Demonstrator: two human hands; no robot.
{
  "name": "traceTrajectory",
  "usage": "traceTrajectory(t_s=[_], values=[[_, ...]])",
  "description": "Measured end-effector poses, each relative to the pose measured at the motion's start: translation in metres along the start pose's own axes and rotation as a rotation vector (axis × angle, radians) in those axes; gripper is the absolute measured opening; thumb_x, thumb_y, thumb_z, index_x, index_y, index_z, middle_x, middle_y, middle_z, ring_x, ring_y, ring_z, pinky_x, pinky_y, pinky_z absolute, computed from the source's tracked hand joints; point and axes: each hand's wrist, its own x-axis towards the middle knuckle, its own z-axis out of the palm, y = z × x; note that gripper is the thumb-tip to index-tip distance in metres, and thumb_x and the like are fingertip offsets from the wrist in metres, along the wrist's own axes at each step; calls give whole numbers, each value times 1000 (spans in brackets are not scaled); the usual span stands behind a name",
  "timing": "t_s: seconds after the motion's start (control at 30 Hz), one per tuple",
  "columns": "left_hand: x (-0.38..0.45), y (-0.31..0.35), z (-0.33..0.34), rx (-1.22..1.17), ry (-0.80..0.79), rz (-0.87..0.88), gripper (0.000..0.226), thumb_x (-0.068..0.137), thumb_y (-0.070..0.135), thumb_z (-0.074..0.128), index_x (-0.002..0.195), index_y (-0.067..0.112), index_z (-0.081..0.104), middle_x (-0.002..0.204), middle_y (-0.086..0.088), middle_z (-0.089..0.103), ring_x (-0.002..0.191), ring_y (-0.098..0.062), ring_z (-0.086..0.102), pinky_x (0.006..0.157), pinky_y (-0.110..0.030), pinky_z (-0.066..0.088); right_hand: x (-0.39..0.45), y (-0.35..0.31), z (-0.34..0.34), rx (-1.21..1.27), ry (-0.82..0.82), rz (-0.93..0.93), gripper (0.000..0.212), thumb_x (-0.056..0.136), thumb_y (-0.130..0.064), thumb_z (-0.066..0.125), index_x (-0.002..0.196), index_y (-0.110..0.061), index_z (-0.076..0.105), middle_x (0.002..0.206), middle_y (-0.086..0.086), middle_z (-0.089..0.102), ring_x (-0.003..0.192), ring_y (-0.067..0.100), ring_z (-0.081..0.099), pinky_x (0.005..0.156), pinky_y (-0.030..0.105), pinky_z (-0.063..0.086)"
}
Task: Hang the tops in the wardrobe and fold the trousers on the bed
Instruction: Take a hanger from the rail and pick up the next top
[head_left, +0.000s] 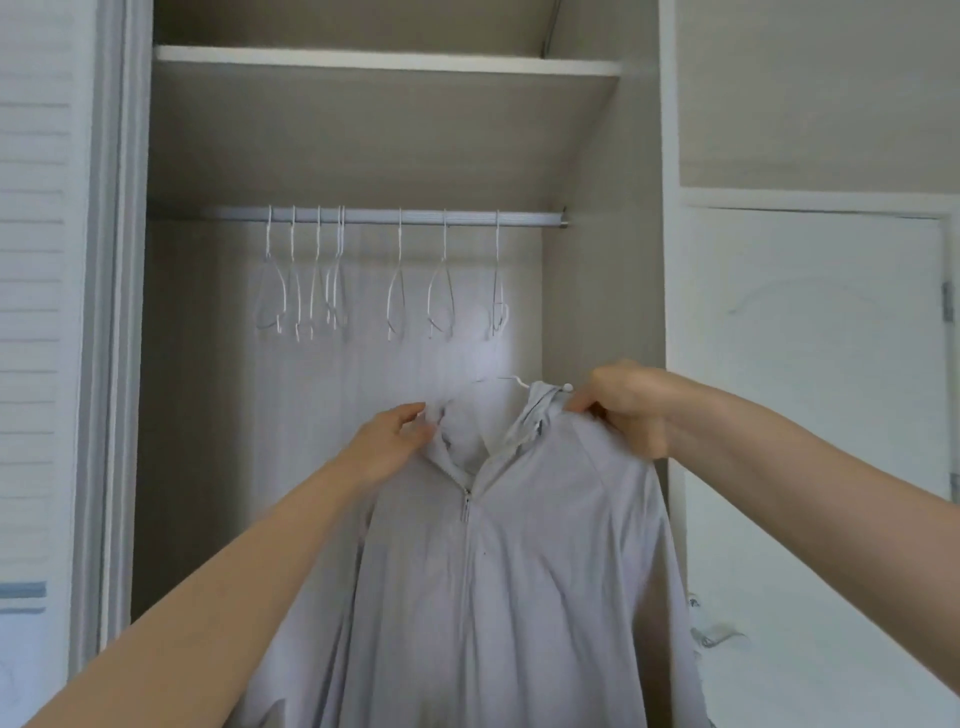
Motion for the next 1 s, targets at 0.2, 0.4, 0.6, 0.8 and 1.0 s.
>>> traceTrajectory(t_s=[0.2, 0.4, 0.6, 0.8, 1.0], values=[[-5, 56, 38, -288, -217, 102, 28, 99, 42, 49, 123, 33, 59, 122, 23, 60, 114, 5, 57, 98, -13, 41, 17, -34, -11, -25, 87, -47, 25, 91, 8, 35, 70, -5, 40, 74, 7, 41, 62, 23, 39, 60, 28, 37], [7, 91, 52, -503, -367, 90, 68, 68, 81, 59, 127, 47, 49, 123, 33, 54, 111, 8, 56, 93, -26, 44, 53, -67, -7, -197, 289, -246, 13, 95, 2, 39, 85, -7, 38, 73, 5, 36, 66, 20, 39, 52, 22, 35], [41, 84, 88, -193, -163, 181, 112, 69, 41, 80, 147, 50, 0, 135, 12, 44, 112, -11, 57, 82, -27, 54, 119, -98, 17, -498, 536, -377, 12, 93, -4, 50, 99, 4, 56, 120, 20, 58, 117, 32, 54, 89, 32, 44], [92, 51, 102, -2, 154, 134, 32, 91, 9, 49, 121, 23, 48, 102, -8, 61, 85, -26, 62, 67, -34, 53, 189, -108, 27, -1020, 742, -430, 41, 88, -2, 51, 129, 4, 44, 131, 21, 46, 120, 34, 42, 93, 36, 39], [129, 28, 104, 249, 246, 105, 33, 97, 26, 49, 67, 18, 36, 85, -16, 61, 86, -39, 59, 69, -37, 45, 245, -107, 23, -1025, 702, -382, 53, 85, 0, 54, 134, 9, 36, 132, 26, 39, 119, 35, 40, 77, 37, 39]])
